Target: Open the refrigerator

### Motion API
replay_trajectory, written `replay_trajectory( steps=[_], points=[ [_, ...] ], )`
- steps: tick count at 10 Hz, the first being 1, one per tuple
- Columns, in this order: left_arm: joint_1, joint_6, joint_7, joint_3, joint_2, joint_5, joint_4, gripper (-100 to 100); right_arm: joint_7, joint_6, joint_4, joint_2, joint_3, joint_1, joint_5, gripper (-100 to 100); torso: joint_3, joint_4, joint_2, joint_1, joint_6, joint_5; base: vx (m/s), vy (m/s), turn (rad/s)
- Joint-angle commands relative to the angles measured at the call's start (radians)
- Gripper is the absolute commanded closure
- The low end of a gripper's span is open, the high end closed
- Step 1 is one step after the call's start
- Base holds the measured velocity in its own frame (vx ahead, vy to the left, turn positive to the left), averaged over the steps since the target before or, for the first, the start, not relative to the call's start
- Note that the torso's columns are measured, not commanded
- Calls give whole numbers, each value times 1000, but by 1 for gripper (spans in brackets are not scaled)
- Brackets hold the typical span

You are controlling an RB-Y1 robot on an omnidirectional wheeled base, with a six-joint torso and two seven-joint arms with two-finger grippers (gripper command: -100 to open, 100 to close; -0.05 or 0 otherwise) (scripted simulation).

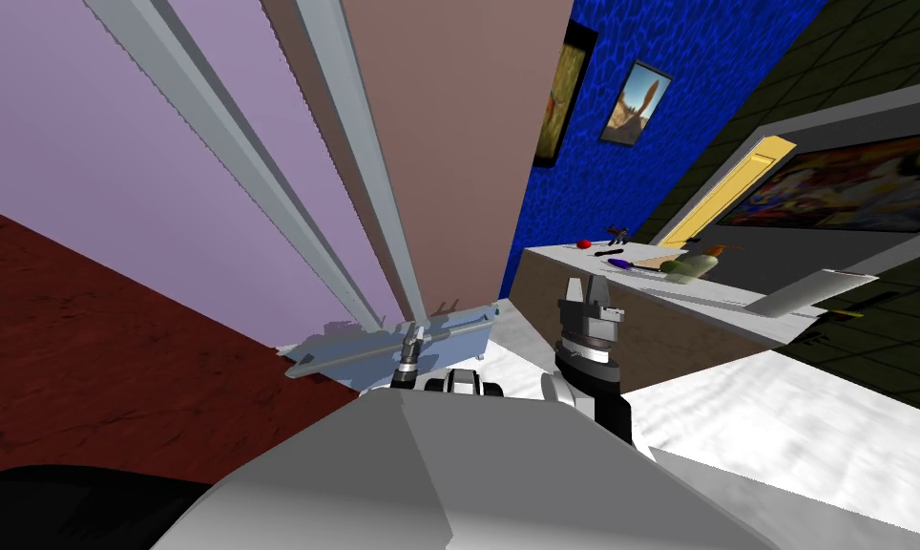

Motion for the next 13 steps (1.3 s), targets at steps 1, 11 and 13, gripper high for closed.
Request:
replay_trajectory(
  steps=[1, 11, 13],
  points=[
    [-30, 50, -1, 6, 0, 2, -22, -100, 0, 0, 0, 0, 0, 0, 0, 0, -1, 2, 0, 0, 0, -1, -34, -9, 26],
    [-23, 26, -1, 7, 0, 3, -19, 100, 0, 0, 0, 0, 0, 0, 0, 0, -8, -8, -16, 0, 3, 3, -2, 3, 1],
    [-28, 29, 11, -1, 46, 9, -20, -100, 0, 0, 0, 0, 0, 0, 0, 0, -3, -3, -5, 1, -1, 1, -12, 23, -31]
  ],
)
